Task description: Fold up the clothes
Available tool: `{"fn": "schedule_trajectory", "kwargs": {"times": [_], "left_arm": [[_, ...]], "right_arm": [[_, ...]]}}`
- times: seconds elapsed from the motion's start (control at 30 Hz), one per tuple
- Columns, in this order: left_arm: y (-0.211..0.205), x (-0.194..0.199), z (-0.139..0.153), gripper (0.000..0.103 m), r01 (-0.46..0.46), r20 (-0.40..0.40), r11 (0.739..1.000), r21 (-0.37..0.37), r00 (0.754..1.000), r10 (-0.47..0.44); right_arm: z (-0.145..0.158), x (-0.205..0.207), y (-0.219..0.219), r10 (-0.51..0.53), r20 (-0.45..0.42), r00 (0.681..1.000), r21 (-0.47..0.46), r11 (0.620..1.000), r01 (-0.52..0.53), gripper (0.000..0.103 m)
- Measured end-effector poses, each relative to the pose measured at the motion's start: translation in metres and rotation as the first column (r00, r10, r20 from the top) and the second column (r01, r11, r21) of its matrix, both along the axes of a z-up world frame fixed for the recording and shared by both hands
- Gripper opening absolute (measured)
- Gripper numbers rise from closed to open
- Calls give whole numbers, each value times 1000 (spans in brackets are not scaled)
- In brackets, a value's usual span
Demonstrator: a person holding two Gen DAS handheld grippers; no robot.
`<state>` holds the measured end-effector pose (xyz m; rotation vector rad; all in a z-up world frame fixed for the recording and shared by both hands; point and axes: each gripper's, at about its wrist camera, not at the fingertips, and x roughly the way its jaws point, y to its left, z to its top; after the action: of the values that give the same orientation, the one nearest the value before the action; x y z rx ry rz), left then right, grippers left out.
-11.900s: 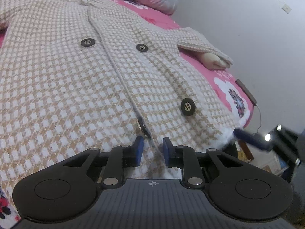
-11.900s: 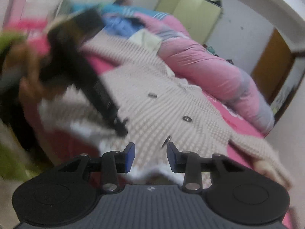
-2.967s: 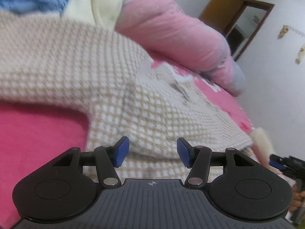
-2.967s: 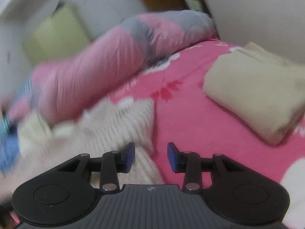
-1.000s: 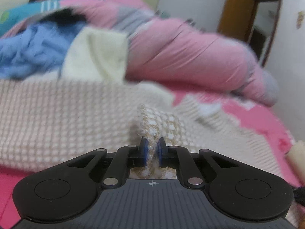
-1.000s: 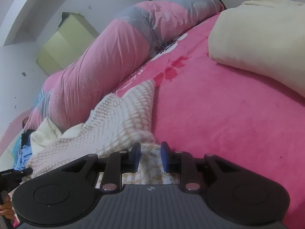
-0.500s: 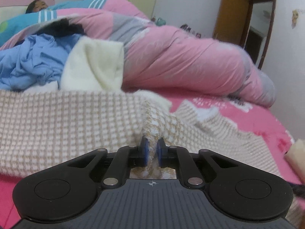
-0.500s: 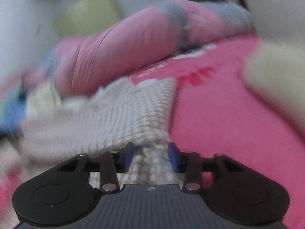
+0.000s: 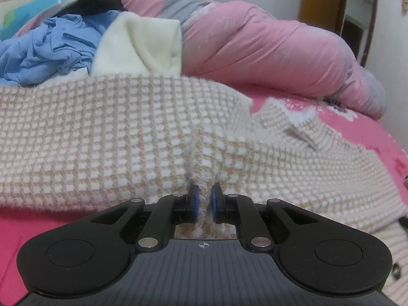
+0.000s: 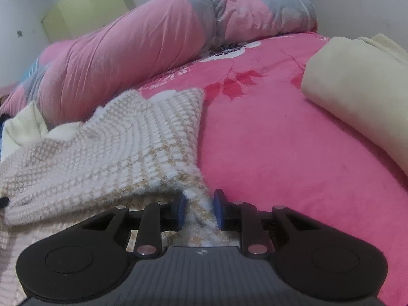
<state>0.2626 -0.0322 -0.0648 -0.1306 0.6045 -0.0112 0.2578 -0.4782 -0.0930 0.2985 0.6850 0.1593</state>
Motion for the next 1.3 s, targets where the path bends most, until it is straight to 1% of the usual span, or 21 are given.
{"fn": "schedule_trajectory", "kwargs": {"times": [0.1,0.17,0.2,0.27,0.33,0.4,0.47,0.5,0.53,0.57,0.63,0.7,0.77,0.83,0.9,0.97,1.1,1.17,1.23,1.27,1.3], "left_arm": [[1,-1,-2,15,18,-4,1000,-4,1000,-18],[8,-2,0,18,31,-13,998,-50,999,-32],[13,-4,1,20,37,-18,996,-76,999,-38],[23,-15,2,38,18,-31,994,-104,999,-21],[33,-31,9,39,-16,-21,994,-105,1000,14],[42,-47,19,39,-43,10,993,-110,999,45],[44,-62,35,39,-38,87,993,-112,995,48],[39,-63,41,40,-13,115,994,-110,993,26],[31,-59,45,43,36,127,993,-113,992,-22],[22,-54,48,44,85,137,990,-116,988,-69],[-1,-37,44,44,179,100,976,-123,981,-167],[-24,-20,27,44,223,60,971,-91,974,-218],[-35,-5,2,42,175,6,984,-13,985,-175],[-32,3,-19,40,160,-20,987,2,987,-160],[-30,-5,-23,40,188,22,982,7,982,-188],[-28,-8,-24,40,200,33,980,19,979,-200],[-21,-16,-29,40,194,64,981,-30,979,-191],[-19,-16,-30,40,194,72,980,-39,979,-191],[-18,-15,-31,41,195,78,980,-44,978,-191],[-18,-15,-32,41,199,82,979,-49,978,-194],[-17,-15,-32,41,202,86,978,-56,977,-197]], "right_arm": [[1,-2,3,4,2,1000,-20,1000,-4,26],[5,-4,7,4,7,1000,-41,999,-4,29],[7,-6,10,5,10,1000,-56,998,-5,33],[12,-13,13,2,10,1000,-99,995,-1,41],[20,-24,13,-6,12,1000,-135,991,8,42],[32,-39,8,-15,29,999,-147,989,19,42],[49,-49,3,-31,72,997,-146,988,42,40],[60,-50,2,-34,100,994,-136,989,48,37],[71,-49,3,-31,128,991,-124,991,47,36],[79,-42,9,-22,152,988,-124,991,41,32],[95,-26,23,2,199,980,-130,991,24,28],[97,-4,36,32,218,975,-104,995,-9,23],[79,21,43,37,181,983,-99,995,-20,20],[40,49,43,36,53,998,-122,992,-29,20],[5,57,37,45,14,999,-132,990,-43,20],[14,59,33,28,-30,999,-153,988,-33,21],[61,68,40,62,41,997,-234,971,-51,20],[74,84,50,87,69,994,-242,968,-67,19],[65,116,59,89,49,995,-248,966,-75,19],[52,133,65,81,20,997,-258,963,-73,19],[27,153,68,48,-49,998,-275,960,-60,19]]}}
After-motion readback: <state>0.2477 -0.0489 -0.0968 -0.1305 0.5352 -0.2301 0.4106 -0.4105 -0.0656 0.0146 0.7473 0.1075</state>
